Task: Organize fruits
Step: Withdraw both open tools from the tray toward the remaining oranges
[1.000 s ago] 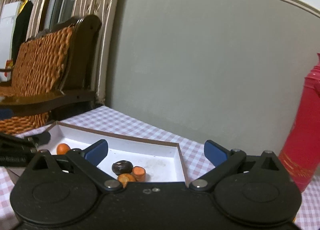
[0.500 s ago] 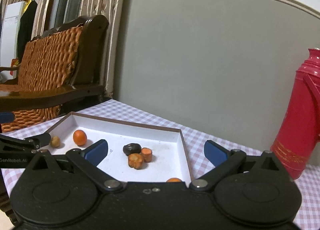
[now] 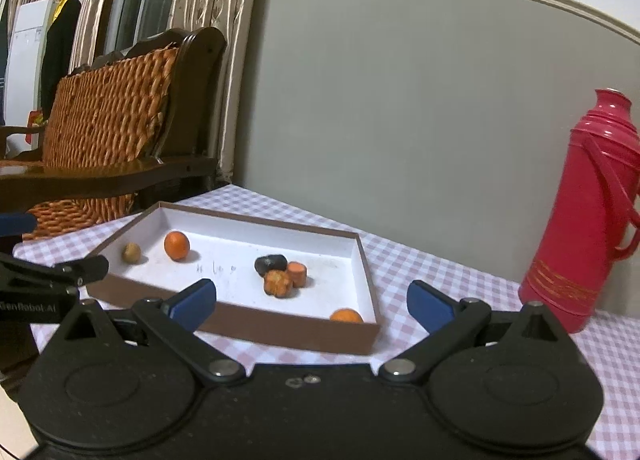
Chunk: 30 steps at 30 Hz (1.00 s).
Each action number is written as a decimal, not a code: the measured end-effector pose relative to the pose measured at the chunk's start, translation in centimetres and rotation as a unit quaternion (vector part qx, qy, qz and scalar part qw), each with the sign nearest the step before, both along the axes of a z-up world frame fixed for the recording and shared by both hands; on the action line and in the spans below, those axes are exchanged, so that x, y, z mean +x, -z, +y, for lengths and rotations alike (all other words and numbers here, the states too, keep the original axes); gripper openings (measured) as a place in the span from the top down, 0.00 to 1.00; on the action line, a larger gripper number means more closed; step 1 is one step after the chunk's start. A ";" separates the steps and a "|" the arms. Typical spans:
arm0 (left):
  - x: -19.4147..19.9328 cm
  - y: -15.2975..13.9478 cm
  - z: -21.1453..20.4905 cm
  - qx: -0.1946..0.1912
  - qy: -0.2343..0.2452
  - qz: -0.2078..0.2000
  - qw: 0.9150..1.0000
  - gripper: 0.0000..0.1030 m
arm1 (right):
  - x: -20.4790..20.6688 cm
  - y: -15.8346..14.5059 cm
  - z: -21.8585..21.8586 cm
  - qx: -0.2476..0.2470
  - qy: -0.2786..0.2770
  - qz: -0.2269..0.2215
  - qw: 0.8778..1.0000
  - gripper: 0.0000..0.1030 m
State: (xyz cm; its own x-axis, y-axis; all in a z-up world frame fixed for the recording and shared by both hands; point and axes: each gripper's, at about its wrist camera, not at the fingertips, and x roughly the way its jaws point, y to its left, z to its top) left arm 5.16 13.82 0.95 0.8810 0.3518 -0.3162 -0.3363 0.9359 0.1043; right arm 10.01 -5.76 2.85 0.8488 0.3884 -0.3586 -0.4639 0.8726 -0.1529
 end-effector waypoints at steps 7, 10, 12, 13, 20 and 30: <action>-1.5 -0.4 -2.3 0.012 0.032 -0.010 0.999 0.00 | -2.6 0.4 -2.5 -0.006 0.010 0.000 1.000 0.10; -2.0 -0.5 -3.3 0.009 0.044 -0.012 0.999 0.00 | -3.5 0.5 -3.6 -0.006 0.015 0.000 1.000 0.10; -2.4 -0.6 -4.0 0.009 0.054 -0.015 0.998 0.00 | -4.1 0.6 -4.4 -0.004 0.021 0.003 1.000 0.10; -2.5 -0.6 -4.3 0.011 0.058 -0.015 0.998 0.00 | -4.4 0.7 -4.7 -0.004 0.024 0.003 1.000 0.10; -3.3 -0.7 -6.4 0.010 0.092 -0.016 0.996 0.00 | -5.8 0.6 -7.7 -0.006 0.056 -0.009 0.998 0.10; -2.6 -0.7 -9.5 0.005 0.119 -0.003 0.993 0.00 | -6.8 0.9 -11.6 -0.006 0.092 -0.010 0.996 0.10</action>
